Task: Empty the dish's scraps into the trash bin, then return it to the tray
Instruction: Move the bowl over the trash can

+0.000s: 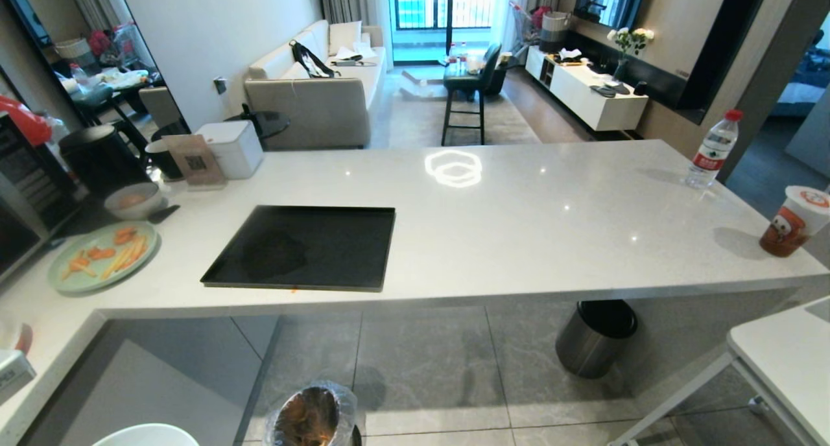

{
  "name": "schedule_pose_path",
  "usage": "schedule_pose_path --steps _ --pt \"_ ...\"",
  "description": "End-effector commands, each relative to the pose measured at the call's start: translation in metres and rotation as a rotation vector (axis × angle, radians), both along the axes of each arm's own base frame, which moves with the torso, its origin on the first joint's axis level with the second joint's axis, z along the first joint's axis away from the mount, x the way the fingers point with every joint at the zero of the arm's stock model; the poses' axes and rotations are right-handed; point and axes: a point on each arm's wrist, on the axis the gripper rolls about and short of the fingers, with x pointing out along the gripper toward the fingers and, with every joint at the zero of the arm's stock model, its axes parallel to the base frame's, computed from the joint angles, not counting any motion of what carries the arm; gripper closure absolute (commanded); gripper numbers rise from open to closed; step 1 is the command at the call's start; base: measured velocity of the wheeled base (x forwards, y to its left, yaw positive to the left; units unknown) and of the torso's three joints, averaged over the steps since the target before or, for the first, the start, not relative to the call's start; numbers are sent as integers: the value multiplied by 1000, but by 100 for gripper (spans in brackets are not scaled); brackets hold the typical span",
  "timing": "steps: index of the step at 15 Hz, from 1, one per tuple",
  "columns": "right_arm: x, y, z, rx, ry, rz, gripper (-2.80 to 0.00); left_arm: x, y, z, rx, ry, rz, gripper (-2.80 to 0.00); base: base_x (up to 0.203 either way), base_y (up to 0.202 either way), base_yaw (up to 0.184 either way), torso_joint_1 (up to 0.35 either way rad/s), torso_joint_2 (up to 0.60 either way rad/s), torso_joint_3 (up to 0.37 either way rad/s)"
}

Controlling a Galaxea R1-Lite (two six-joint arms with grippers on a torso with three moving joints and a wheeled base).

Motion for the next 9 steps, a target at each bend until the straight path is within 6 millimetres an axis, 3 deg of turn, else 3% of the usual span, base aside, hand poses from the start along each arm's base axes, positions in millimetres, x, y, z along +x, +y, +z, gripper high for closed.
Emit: schedule_pose_path --steps 1,9 --pt "0 0 0 -2 -1 1 0 1 0 -1 4 10 2 0 0 0 0 0 0 0" --pt "0 0 0 18 -2 -1 0 1 -1 -6 12 38 -18 0 0 0 0 0 0 0"
